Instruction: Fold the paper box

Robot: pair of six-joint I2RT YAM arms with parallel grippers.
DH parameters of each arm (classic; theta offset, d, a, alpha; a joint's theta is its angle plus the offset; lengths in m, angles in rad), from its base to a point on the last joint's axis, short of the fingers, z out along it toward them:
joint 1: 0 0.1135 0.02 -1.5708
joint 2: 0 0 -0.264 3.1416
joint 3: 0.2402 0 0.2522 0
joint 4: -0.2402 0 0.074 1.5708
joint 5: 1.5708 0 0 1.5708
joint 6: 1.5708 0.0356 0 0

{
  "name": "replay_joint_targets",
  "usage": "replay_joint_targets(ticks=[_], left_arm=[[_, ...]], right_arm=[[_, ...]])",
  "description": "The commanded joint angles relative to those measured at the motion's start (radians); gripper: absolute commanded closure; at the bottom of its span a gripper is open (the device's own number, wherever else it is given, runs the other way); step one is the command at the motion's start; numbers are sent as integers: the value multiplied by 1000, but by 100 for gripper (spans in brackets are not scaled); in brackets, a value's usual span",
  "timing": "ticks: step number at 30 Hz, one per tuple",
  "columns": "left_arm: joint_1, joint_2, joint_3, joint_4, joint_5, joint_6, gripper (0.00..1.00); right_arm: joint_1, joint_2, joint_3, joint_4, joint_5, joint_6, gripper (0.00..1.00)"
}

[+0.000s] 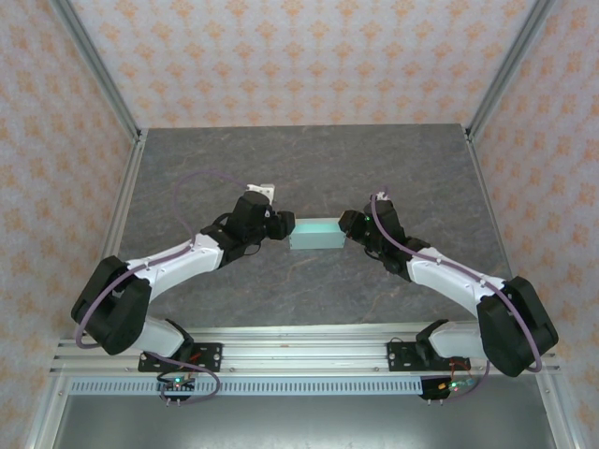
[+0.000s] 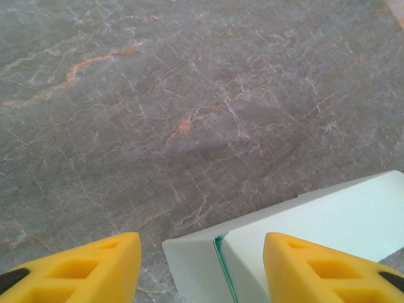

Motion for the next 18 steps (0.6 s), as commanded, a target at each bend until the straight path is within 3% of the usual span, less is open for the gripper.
replay_joint_targets(ticks=[1,18], left_arm=[[5,14,-5,-19,34,-15,48],[5,41,-94,3,73,-37,56]], right_arm=[[11,27,-15,-138,22,-26,65],[10,31,-37,-159,32,-38,65]])
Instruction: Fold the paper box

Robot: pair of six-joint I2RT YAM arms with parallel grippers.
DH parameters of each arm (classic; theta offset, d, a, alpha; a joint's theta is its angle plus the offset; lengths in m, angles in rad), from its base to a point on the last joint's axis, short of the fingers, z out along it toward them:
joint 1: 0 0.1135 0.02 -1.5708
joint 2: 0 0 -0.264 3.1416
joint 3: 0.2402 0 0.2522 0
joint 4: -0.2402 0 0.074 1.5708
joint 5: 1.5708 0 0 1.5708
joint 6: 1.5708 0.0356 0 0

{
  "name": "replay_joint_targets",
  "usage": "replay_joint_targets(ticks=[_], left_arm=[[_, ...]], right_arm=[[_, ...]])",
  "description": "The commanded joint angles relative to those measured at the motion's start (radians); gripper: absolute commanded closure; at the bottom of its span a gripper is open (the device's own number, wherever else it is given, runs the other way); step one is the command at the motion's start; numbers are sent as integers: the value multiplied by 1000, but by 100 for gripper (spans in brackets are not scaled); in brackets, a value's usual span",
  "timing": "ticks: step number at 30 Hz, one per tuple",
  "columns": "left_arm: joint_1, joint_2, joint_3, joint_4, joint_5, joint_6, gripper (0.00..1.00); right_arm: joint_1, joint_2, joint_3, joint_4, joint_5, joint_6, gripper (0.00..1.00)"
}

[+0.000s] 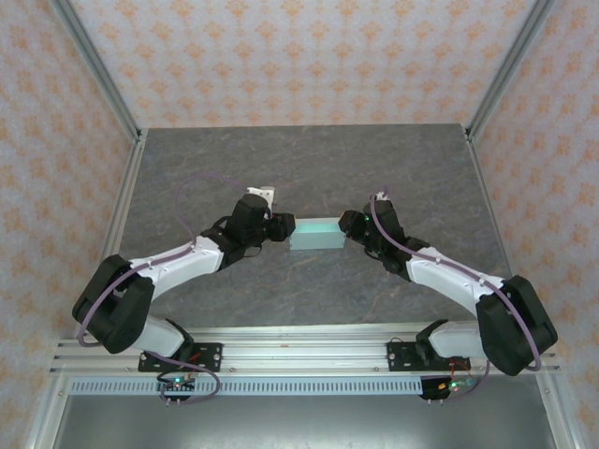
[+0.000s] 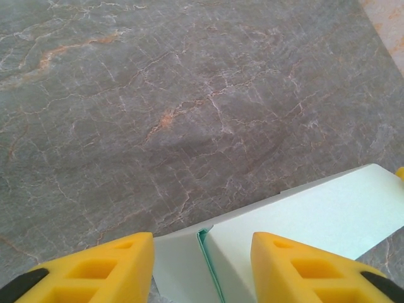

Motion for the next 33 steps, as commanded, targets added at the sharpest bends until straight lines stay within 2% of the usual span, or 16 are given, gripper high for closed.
replay_joint_targets(ticks=[1,9,33], left_arm=[[1,30,-50,-82,16,2,57],[1,24,-72,-97,11,-3,61],[-1,29,-90,-190,35,8,64]], right_arm=[[8,23,-38,-163,27,-34,65],[9,23,-51,-197,42,-57,65],[7,77,-69,-282,29,-130,65]])
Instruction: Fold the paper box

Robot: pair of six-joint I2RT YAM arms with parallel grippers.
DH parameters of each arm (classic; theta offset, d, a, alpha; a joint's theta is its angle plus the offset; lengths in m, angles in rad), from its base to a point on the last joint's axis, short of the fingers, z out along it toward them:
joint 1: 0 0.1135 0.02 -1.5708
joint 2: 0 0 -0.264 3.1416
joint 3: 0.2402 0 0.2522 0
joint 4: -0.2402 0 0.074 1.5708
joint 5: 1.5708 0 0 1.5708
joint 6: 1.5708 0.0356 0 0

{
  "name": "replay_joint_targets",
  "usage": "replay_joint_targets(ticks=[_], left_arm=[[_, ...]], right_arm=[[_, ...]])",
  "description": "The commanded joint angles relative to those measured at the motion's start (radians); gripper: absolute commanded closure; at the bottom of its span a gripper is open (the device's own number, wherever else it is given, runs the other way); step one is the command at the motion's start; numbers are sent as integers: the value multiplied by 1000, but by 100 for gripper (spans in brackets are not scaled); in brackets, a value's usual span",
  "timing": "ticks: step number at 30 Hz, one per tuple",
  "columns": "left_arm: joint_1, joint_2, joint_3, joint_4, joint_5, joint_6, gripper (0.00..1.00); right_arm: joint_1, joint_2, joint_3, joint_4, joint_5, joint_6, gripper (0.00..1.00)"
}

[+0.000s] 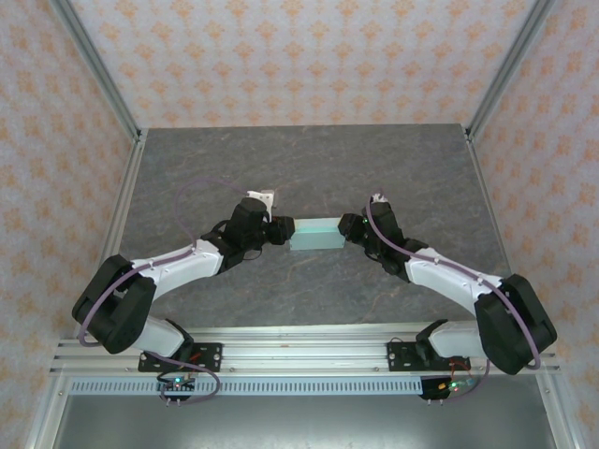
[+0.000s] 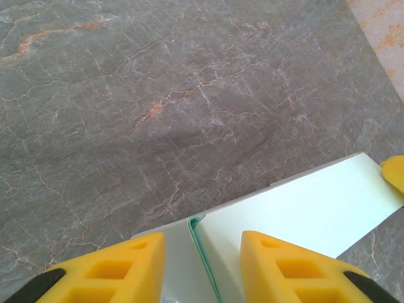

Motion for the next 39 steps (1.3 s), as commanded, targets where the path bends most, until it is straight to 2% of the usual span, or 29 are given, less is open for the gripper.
replay_joint_targets(ticks=[1,22,27,33,39], left_arm=[[0,27,-45,-243,0,29,64],[0,60,-49,-339,37,40,66],[2,77,-64,-332,43,34,66],[2,122,-88,-266,116,-10,66],[2,142,-103,-237,134,-34,70]], right_arm=[[1,64,-56,-278,19,-56,65],[-59,97,-69,-355,-77,-129,65],[-74,120,-82,-351,-124,-126,65],[-83,139,-100,-336,-149,-89,65],[-84,136,-110,-329,-159,-53,69]])
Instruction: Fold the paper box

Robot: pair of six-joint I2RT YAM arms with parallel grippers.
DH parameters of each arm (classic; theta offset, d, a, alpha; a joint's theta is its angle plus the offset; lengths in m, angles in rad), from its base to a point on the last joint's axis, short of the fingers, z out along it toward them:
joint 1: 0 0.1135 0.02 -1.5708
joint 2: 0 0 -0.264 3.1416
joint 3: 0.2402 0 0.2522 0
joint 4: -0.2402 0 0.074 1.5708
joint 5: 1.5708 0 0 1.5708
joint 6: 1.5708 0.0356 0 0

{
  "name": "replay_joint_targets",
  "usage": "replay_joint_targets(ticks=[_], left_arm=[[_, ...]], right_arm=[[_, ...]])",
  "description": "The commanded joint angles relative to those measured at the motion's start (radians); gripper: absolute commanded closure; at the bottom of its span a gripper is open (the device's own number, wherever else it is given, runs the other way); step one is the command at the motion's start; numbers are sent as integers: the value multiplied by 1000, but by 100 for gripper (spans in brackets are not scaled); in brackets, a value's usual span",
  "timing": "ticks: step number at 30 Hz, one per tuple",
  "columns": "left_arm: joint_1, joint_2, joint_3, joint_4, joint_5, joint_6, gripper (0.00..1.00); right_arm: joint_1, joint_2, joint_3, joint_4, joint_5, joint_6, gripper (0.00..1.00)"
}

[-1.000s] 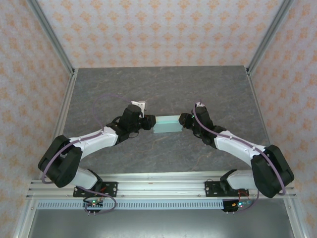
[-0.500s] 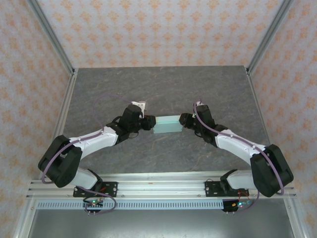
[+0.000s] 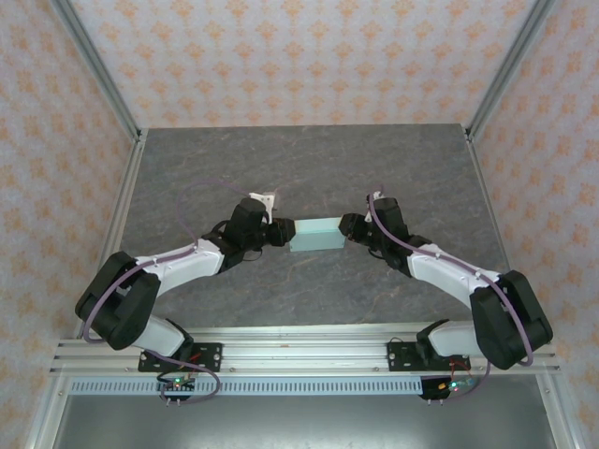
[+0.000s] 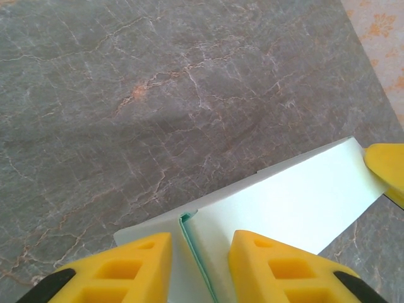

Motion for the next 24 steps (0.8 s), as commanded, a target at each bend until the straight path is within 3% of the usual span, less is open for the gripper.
replay_joint_targets(ticks=[1,9,12,20,24], left_arm=[[-13,98,-88,-268,38,-4,70],[-14,156,-112,-209,31,-7,72],[-13,171,-135,-153,46,-64,74],[-13,128,-99,-182,13,-57,75],[-10,107,-63,-199,-3,-55,68]], right_arm=[[-4,88,-109,-342,25,8,69],[-5,103,-160,-249,-18,70,72],[-5,110,-169,-238,-24,80,74],[-6,68,-133,-272,-5,61,75],[-9,54,-99,-287,4,50,74]])
